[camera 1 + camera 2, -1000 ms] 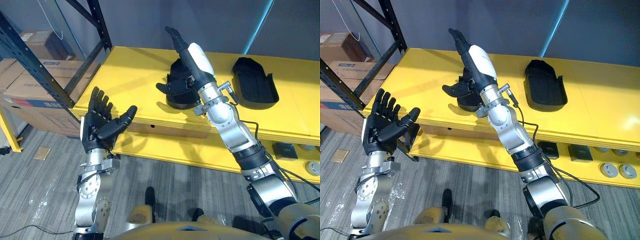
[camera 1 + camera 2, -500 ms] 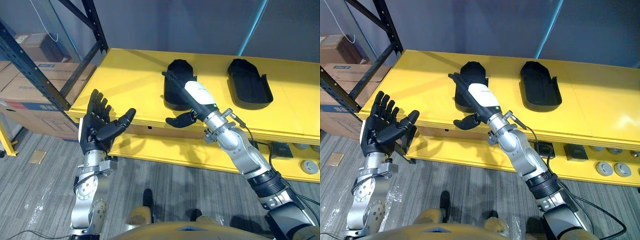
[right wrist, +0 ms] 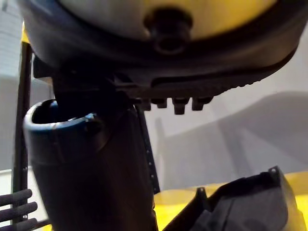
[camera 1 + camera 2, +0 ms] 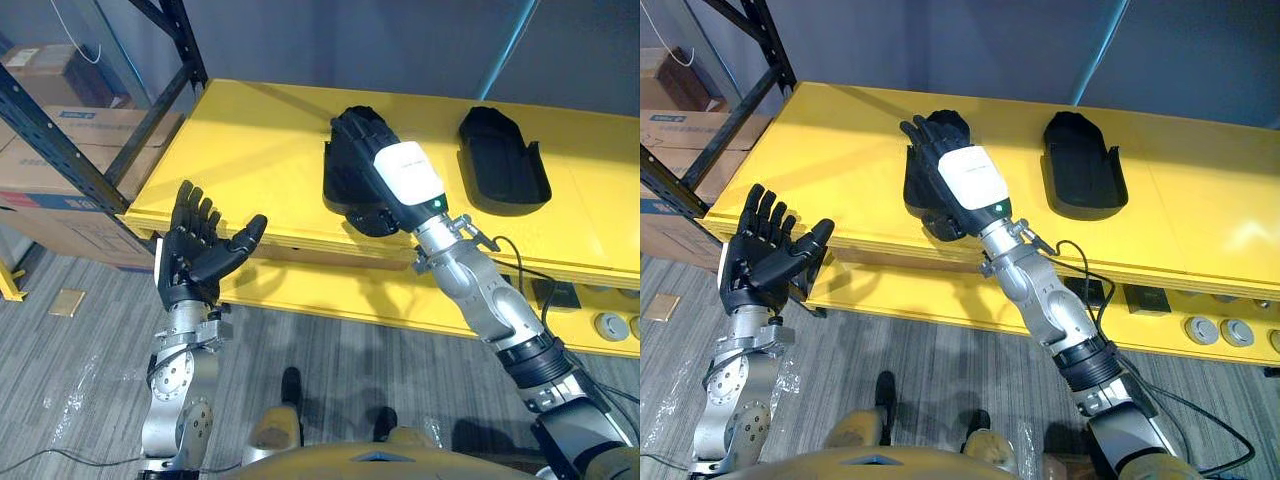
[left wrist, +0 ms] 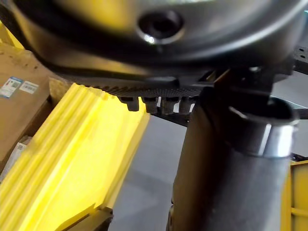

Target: Walk over and take three plastic housings, then place them on the shelf

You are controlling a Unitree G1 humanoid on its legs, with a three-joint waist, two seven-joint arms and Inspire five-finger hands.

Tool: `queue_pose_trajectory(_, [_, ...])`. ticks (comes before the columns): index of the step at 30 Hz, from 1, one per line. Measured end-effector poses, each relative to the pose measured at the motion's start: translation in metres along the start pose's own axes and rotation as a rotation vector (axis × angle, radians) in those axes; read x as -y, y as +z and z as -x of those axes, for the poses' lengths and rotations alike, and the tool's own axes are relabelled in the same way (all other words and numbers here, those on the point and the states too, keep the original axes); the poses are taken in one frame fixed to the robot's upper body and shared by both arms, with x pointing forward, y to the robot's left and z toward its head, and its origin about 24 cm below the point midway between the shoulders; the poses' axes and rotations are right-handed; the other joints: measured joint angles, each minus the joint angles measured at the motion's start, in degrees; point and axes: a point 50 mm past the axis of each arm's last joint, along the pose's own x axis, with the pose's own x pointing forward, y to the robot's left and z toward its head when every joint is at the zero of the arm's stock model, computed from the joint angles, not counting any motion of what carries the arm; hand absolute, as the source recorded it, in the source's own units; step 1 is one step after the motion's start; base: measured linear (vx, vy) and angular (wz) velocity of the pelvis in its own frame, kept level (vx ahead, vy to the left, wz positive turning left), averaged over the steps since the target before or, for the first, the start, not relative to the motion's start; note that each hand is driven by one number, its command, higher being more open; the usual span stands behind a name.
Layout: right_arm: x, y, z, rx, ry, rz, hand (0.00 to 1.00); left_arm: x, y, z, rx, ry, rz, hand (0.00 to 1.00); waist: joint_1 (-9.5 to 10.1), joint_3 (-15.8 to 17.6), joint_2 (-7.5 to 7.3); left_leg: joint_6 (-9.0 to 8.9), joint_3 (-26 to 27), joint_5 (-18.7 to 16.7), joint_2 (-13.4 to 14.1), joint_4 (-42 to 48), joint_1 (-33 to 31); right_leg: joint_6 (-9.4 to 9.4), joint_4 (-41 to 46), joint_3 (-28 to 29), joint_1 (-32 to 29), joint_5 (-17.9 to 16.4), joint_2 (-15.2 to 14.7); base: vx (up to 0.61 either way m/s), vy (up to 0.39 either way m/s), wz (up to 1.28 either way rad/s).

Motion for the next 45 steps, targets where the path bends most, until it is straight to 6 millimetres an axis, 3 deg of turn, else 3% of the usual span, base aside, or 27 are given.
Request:
queue_pose_trajectory(13, [-0.016,-0.015,-0.005,-0.007,0.105,0.048,1.00,-0.005,-0.001,0.006,0.003,0.017,-0.004,1.00,0.28,2.4,0.19,-0.04,-0.8,0.1,-0.2,0.0,0.0,-0.41,1.4,-0.7,-0.2,-0.9,-0.3,0.00,-0.022,0.03])
queue_pose_trajectory(26, [-0.012,-0.026,-0.014,-0.048,0.060,0.085,1.00,-0.006,0.002,0.006,0.023,0.023,-0.003,1.00,0.30,4.1,1.04,-0.19,-0.9,0.1,0.0,0.1,0.0,-0.62,3.5,-0.6,-1.1,-2.1,-0.4,0.00,-0.028,0.00])
queue_pose_trajectory(45, [-0.010,-0.025,-0.026,-0.077,0.018,0.096,1.00,-0.004,0.000,0.007,0.021,0.029,0.015,1.00,0.17,5.1,2.02,-0.30,-1.1,0.4,0.0,0.2,0.0,-0.60,6.1,-0.7,-2.2,-3.3,-1.0,0.00,-0.012,0.00])
